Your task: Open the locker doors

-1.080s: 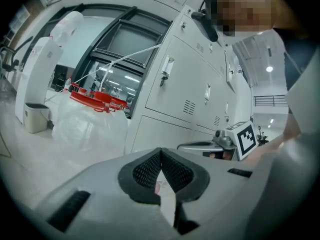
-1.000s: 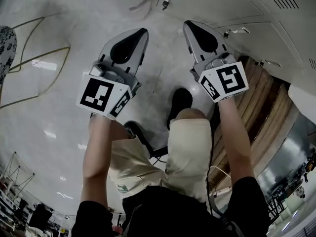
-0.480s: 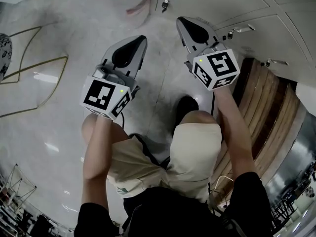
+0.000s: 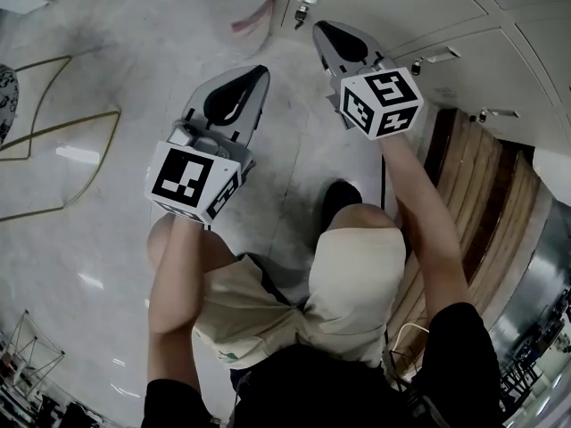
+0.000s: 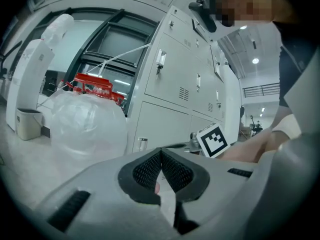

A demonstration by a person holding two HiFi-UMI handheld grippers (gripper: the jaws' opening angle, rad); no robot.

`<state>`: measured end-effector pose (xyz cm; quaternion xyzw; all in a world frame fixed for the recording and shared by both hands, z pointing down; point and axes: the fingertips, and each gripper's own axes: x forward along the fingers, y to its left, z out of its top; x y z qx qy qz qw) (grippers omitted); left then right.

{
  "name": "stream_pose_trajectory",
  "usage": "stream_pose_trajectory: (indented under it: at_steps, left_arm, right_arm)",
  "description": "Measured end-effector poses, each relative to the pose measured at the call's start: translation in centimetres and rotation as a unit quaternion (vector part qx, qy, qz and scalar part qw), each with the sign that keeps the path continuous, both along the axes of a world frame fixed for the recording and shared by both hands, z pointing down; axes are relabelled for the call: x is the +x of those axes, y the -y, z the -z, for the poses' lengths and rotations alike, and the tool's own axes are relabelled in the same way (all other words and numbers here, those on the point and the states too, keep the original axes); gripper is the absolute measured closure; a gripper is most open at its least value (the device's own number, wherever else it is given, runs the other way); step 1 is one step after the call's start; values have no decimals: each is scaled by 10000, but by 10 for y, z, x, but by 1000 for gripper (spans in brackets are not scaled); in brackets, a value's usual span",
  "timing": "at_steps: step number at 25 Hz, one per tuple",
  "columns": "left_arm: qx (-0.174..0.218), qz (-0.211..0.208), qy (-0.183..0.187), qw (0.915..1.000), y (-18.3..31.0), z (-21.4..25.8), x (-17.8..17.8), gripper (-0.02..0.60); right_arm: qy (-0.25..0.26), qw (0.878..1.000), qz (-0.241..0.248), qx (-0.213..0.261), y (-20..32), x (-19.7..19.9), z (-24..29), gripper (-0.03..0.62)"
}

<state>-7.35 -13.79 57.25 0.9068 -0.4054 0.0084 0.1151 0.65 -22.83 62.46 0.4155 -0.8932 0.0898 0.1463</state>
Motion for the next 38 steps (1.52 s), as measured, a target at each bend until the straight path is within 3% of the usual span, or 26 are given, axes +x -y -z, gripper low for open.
stream_pose_trajectory:
  at_steps: [5,23,38]
  left_arm:
    - [56,88,-268,9996,1,15,-1,563]
    - [54,246,-379,9990,-2,20,-12,563]
    - [-61,462,-406,9981,6,8,-21,563]
  right_arm:
    - [-195,9996,-213,42,20,-2,-12,585]
    - [-6,9978,-613,-253,67,-13,-40,393]
    - [-155,9981,-541,-265,82,-26,-41,370]
